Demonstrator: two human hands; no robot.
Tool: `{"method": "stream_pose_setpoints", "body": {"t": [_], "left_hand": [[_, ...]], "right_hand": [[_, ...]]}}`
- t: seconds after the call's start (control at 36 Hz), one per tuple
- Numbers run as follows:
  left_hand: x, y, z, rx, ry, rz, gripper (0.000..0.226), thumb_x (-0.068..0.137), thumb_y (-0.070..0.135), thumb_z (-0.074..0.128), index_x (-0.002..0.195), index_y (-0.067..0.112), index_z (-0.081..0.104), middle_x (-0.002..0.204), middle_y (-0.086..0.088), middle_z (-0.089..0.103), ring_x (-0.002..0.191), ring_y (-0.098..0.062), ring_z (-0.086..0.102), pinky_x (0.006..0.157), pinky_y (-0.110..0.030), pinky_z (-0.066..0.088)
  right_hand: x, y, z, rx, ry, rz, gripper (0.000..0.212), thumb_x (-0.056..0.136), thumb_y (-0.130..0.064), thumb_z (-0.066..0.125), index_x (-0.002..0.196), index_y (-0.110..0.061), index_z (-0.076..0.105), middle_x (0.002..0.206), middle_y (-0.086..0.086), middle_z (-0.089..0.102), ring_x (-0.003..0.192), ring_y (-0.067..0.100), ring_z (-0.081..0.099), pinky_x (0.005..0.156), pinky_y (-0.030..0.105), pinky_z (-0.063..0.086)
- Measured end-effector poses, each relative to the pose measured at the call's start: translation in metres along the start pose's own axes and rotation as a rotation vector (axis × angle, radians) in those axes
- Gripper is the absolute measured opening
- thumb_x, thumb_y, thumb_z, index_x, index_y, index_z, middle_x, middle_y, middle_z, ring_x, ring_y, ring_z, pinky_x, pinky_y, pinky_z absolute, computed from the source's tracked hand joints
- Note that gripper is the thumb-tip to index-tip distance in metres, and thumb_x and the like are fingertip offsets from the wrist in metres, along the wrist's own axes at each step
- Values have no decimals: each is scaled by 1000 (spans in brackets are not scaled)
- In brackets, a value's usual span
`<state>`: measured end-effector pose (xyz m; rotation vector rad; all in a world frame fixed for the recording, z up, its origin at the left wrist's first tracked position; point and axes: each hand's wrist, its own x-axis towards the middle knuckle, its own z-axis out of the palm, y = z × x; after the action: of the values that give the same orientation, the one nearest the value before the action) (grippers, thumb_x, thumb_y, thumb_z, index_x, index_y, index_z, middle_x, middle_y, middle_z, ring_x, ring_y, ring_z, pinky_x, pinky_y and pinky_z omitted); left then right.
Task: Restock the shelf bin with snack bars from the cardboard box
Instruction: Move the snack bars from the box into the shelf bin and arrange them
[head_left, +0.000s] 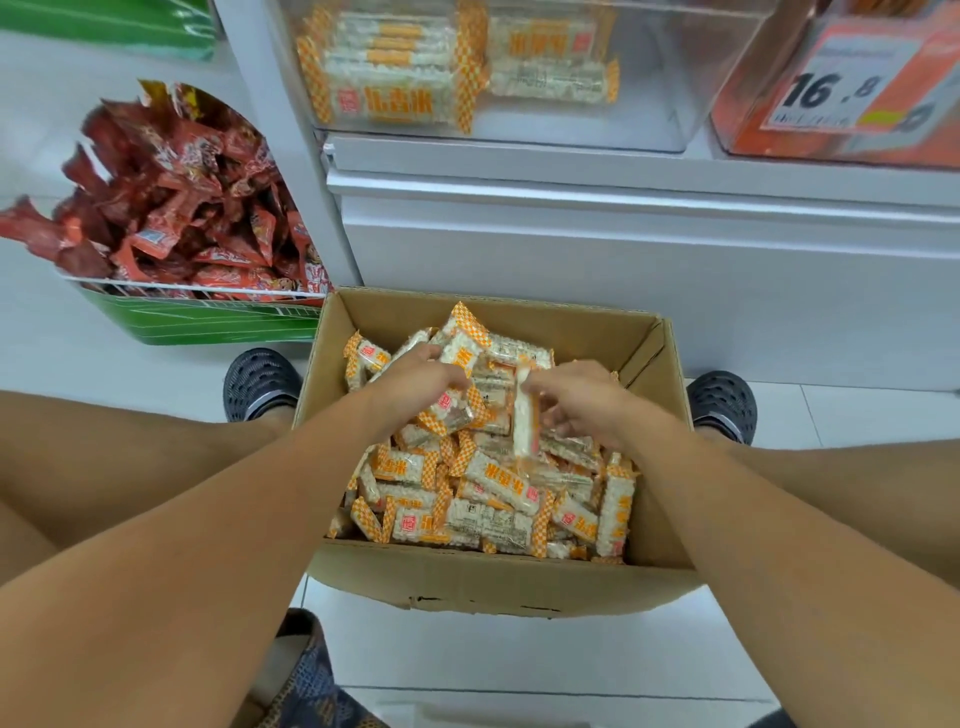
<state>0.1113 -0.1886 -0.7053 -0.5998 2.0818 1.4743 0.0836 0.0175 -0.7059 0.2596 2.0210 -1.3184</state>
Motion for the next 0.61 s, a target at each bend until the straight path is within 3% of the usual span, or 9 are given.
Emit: {"method": "stream_pose_setpoints", "body": {"t": [0.08, 0.14, 0.19, 0.25, 0.33, 0.42, 0.47, 0.53, 0.61], "left_hand": [[-12, 21, 10, -24, -60, 101, 70, 92, 17, 61, 152, 31, 29, 154, -2, 35, 135, -24, 40, 95, -30, 35], [-23, 37, 20, -52, -110, 170, 61, 96, 9, 55, 150, 28, 33, 135, 0, 54, 109, -18, 57, 77, -19, 45], [-31, 51, 26, -135, -132, 190, 47, 99, 9, 47, 144, 22, 44, 108, -1, 66, 79, -15, 62, 67, -22, 51], [-47, 66, 25, -222, -138, 147, 38, 104, 41, 43, 133, 23, 59, 106, -7, 71, 80, -20, 64, 80, -33, 49], [-58, 82, 16, -161, -235, 150, 82, 75, 89, 31, 116, 30, 71, 114, -6, 73, 100, -24, 66, 95, -42, 47], [-70, 101, 5, -25, -300, 263, 41, 89, 64, 56, 125, 43, 55, 116, 15, 67, 104, -2, 62, 97, -21, 46], [-73, 115, -4, 66, -315, 343, 48, 89, 35, 70, 131, 37, 47, 119, 11, 65, 104, -5, 61, 88, -24, 49], [-77, 133, -18, 154, -336, 393, 52, 83, 25, 75, 126, 35, 49, 112, 9, 67, 99, -8, 62, 87, -29, 50], [-89, 169, -48, 268, -354, 476, 58, 86, 13, 74, 134, 32, 48, 116, 5, 64, 97, -9, 62, 81, -24, 50]], "right_hand": [[-9, -24, -14, 310, -74, -59, 25, 93, -17, 64, 117, -14, 59, 78, 11, 53, 52, 20, 55, 49, 29, 53], [-15, -39, -16, 332, -43, -96, 17, 95, -19, 62, 112, -16, 62, 72, 10, 52, 49, 20, 57, 52, 30, 58], [-20, -51, -17, 361, 13, -132, 17, 96, -23, 62, 109, -12, 63, 70, 12, 52, 49, 19, 59, 56, 31, 60], [-25, -61, -19, 407, 62, -182, 21, 96, -25, 65, 109, -8, 62, 75, 16, 53, 49, 18, 61, 54, 31, 61], [-38, -77, -23, 435, 144, -268, 29, 91, -24, 73, 111, -6, 63, 77, 20, 57, 51, 20, 65, 52, 32, 60], [-58, -100, -28, 371, 197, -404, 27, 88, -16, 75, 109, -1, 68, 66, 13, 62, 45, 14, 62, 45, 29, 57], [-71, -115, -36, 258, 203, -481, 27, 88, -19, 76, 106, 0, 71, 58, 9, 62, 44, 15, 59, 44, 28, 55], [-85, -134, -50, 60, 216, -527, 29, 88, -30, 76, 102, -4, 74, 50, 5, 54, 46, 19, 54, 45, 28, 53], [-101, -169, -80, -222, 228, -607, 36, 84, -42, 77, 107, -15, 73, 78, 7, 58, 65, 15, 59, 54, 31, 59]]}}
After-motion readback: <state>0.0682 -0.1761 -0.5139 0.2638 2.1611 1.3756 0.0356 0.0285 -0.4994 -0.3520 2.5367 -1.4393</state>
